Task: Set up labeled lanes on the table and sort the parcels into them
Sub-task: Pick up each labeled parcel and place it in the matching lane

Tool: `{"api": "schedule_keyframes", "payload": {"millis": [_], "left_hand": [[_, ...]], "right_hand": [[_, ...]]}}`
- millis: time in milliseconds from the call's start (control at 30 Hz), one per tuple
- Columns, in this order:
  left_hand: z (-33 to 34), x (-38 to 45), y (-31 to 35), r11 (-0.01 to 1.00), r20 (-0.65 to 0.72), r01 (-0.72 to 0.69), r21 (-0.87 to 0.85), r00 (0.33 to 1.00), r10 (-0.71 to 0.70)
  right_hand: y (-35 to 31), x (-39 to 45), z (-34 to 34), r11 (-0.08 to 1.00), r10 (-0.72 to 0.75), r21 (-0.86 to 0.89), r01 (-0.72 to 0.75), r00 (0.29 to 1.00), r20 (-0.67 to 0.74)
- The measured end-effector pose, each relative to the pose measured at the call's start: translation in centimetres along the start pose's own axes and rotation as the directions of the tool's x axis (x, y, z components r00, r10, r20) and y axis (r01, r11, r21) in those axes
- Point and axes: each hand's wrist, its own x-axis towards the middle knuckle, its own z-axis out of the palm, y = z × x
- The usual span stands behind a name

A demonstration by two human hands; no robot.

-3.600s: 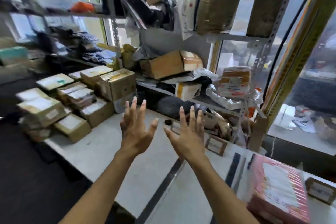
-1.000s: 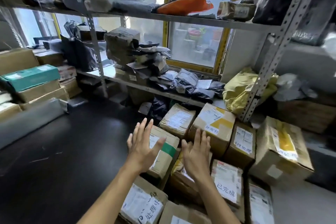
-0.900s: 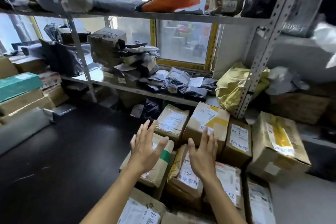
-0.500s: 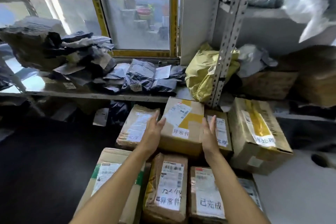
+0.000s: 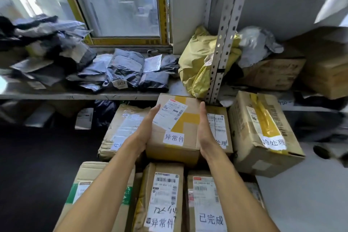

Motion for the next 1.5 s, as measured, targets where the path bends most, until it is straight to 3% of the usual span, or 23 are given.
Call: {"api": "schedule_keyframes", "payload": {"millis": [367,467,633,833,1233,1500], "left_hand": [[1.1,-6.2,2.6,0.982,0.011,-0.181,-0.058,0.983,0.182],[1.8,-9.2,3.8,0.964,0.005,-0.262,-0.054,0.965,0.262],[3.2,-14.6,5.2,0.929,0.095,-0.363,-0.07,0.925,0.368],[5.7,-21.8,4.7,0.905,0.238,-0.4,-0.142,0.874,0.424],[16.5,-33.7,-0.9,0.952,0.48,-0.268,-0.145,0.822,0.305],[29.8,-38.9,-3.2,0.945,0.676,-0.321,-0.07,0.681,0.282]], "right_hand": [[-3.0,-5.2,0.1,0.997,-0.079,0.003,0.079,0.995,0.06],[-5.1,-7.5,0.0,0.985,-0.171,-0.025,0.172,0.985,0.034],[-7.7,-13.2,-0.6,0.948,-0.318,-0.041,0.317,0.947,-0.033],[-8.0,-22.6,-2.8,0.937,-0.349,0.004,0.349,0.937,-0.005],[-5.6,-42.8,-11.5,0.916,-0.39,-0.043,0.399,0.857,-0.337],[-5.3,-52.6,-22.3,0.882,-0.421,-0.055,0.468,0.731,-0.537]]}}
